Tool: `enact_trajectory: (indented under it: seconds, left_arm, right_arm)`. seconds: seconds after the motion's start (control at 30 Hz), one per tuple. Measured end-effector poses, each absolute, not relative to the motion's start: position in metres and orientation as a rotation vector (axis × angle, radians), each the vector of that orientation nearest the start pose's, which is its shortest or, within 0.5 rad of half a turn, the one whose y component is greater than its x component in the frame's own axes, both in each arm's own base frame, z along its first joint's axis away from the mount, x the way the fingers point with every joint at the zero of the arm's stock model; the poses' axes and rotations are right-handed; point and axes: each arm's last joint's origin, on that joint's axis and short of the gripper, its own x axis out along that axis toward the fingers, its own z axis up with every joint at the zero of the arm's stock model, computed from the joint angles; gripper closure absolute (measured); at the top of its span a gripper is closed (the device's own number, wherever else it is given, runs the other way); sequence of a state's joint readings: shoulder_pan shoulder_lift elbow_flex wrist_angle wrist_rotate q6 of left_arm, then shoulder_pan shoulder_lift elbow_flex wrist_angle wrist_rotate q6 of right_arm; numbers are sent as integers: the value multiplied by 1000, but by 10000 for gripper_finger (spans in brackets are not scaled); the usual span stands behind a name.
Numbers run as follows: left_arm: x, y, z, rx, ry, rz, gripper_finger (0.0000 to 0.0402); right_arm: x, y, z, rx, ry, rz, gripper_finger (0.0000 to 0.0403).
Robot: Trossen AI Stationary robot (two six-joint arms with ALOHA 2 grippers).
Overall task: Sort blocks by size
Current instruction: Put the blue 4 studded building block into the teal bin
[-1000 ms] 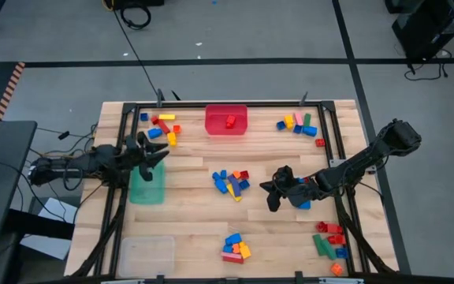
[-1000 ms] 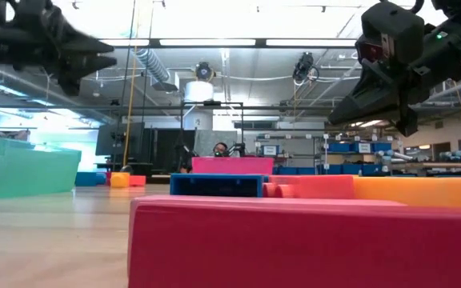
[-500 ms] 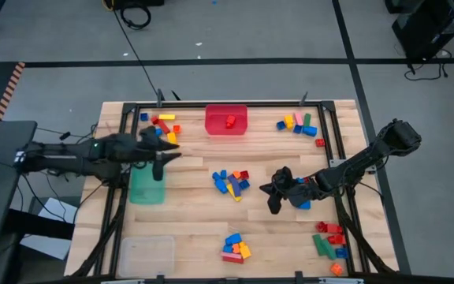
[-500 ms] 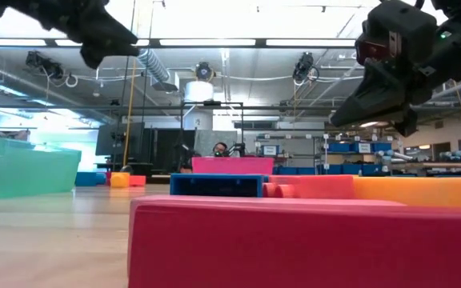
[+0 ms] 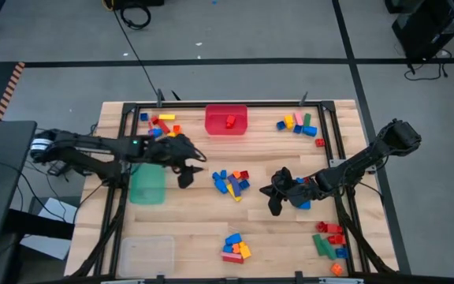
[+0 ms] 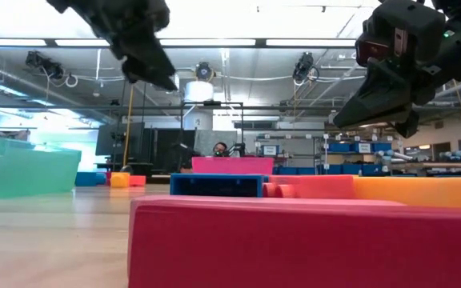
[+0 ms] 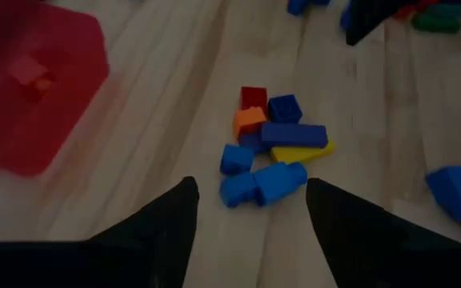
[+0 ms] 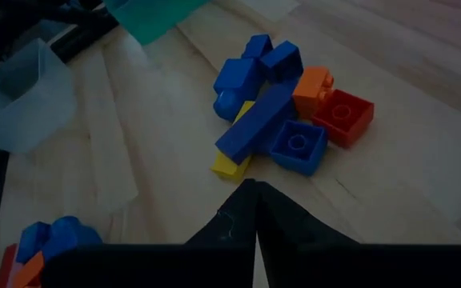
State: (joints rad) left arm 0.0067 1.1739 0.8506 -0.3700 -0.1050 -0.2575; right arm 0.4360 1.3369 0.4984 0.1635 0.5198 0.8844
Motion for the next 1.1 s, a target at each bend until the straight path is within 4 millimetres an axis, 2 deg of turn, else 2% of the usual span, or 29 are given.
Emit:
enact_trajectory:
  seconds: [0.23, 0.47, 0.63, 0.73, 0.9, 1.1]
  left_arm:
    - [271, 6, 240, -188, 798, 148, 159]
    - [297, 20, 210, -140, 948, 34, 159]
    - [316, 23, 197, 125, 1013, -136, 159]
    - [326, 24, 189, 241, 1071, -180, 159]
    - [343, 26, 175, 369, 1110, -263, 159]
    - [362, 27, 161, 398, 1165, -302, 168]
  right_arm:
    - [223, 89, 160, 538, 538, -292, 387]
    - [223, 90, 160, 537, 540, -288, 378]
    - [223, 90, 160, 538, 540, -288, 383]
    - [223, 90, 160, 541, 539, -283, 385]
    - [225, 91, 162, 552, 522, -274, 383]
    - [225, 91, 162, 557, 518, -273, 381]
